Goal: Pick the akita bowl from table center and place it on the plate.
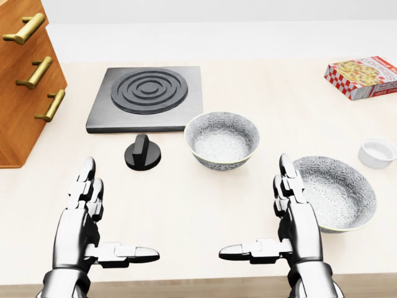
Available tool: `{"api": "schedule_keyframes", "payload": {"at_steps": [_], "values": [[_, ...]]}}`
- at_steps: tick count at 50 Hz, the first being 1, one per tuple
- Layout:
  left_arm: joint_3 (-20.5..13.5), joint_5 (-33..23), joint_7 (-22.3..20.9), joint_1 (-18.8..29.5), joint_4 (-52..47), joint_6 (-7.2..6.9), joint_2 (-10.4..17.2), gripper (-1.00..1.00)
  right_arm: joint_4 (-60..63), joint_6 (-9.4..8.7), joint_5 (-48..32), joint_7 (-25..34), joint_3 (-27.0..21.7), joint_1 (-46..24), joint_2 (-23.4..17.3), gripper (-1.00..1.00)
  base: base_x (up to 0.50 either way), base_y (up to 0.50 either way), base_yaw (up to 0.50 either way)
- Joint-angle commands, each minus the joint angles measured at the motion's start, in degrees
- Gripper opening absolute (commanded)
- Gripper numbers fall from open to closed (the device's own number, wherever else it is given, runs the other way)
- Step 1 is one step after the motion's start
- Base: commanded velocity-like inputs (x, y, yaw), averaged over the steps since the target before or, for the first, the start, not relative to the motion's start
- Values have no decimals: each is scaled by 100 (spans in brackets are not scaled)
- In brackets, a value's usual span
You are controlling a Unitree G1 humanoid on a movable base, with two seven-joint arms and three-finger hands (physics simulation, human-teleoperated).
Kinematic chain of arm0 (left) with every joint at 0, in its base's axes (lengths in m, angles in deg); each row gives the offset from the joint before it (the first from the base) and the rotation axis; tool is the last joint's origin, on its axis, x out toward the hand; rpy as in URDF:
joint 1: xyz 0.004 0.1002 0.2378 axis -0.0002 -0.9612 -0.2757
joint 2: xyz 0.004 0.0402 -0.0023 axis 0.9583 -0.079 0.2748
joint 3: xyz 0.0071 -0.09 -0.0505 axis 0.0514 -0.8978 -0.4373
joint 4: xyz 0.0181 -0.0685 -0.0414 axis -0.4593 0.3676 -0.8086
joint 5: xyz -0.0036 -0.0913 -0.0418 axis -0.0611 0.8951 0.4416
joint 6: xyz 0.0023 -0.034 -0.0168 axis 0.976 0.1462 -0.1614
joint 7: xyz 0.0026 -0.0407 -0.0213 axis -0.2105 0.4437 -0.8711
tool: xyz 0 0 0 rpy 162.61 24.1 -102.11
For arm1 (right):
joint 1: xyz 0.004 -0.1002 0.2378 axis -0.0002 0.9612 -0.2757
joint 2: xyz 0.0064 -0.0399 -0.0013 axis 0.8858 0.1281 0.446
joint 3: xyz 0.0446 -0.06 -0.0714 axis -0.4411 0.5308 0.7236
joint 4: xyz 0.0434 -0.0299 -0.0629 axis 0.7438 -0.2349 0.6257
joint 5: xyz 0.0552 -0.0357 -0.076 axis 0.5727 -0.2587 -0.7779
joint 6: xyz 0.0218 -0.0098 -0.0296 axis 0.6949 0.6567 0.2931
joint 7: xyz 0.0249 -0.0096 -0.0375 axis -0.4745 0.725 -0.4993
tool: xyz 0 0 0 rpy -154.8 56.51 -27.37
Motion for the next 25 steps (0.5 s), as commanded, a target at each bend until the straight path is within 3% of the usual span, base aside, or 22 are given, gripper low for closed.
{"api": "schedule_keyframes", "payload": {"at_steps": [1,3,7,9,16,25], "values": [[-179,1,-121,18,-84,30,77,100,397,-204,57,201,-165,94,-92,100,0,0,0],[-173,5,-121,71,-129,-79,75,100,409,-248,124,238,-190,99,-73,100,0,0,0],[-151,-50,-120,50,-112,-58,74,100,443,-329,143,221,-215,113,-67,100,-4,-3,0],[-134,-91,-121,1,-56,42,69,100,508,-371,174,244,-218,152,-67,100,-32,-40,0],[-145,-120,-160,9,-113,-8,86,100,700,-448,175,249,-216,181,-69,100,-35,-47,0],[-246,-100,-221,82,-397,-258,138,100,1081,-448,224,281,-230,178,-70,100,-11,-50,0]]}}
